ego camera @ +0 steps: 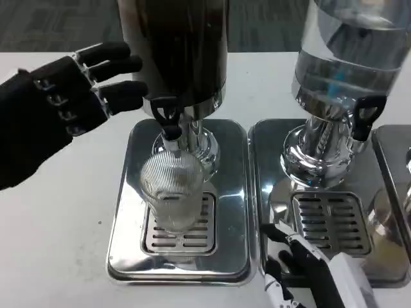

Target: Grasp the cup under the faucet to collect the drink, then remove the cup.

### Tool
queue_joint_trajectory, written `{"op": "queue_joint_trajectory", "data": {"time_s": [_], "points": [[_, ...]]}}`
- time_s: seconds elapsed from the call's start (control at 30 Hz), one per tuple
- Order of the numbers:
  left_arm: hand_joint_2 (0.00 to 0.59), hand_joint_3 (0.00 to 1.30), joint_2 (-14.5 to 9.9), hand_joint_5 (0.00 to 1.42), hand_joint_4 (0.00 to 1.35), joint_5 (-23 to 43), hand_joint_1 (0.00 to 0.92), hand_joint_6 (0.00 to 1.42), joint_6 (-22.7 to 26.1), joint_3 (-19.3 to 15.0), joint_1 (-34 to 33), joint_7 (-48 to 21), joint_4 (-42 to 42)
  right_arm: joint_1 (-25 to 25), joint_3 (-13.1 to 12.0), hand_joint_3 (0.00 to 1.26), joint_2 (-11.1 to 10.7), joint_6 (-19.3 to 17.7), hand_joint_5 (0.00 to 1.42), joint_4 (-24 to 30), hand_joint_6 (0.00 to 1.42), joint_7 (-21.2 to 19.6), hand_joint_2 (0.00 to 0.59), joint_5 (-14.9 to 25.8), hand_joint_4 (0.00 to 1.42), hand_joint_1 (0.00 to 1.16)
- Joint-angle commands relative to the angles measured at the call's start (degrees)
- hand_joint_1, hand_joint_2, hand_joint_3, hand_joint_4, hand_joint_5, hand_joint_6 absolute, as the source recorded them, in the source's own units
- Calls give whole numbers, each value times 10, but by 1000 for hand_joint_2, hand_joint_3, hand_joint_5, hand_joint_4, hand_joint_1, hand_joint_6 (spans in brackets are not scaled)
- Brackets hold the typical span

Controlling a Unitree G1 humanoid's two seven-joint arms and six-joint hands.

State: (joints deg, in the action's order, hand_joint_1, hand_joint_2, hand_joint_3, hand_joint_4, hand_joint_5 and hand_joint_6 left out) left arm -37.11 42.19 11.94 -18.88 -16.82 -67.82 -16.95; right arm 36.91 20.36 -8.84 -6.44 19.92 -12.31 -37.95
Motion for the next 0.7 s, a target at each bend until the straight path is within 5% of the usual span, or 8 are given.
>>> {"op": "queue_joint_trajectory", "data": {"time_s": [0.03,0.7], "points": [[56,275,10,182,136,-13,0,124,7,13,-16,-13,-6,9,3,241,4,0,173,-5,230,-8,538,4,224,493],[58,296,42,172,136,-56,0,114,-18,27,-63,-22,-48,20,6,250,13,-1,179,-6,230,-19,538,4,224,495]]}}
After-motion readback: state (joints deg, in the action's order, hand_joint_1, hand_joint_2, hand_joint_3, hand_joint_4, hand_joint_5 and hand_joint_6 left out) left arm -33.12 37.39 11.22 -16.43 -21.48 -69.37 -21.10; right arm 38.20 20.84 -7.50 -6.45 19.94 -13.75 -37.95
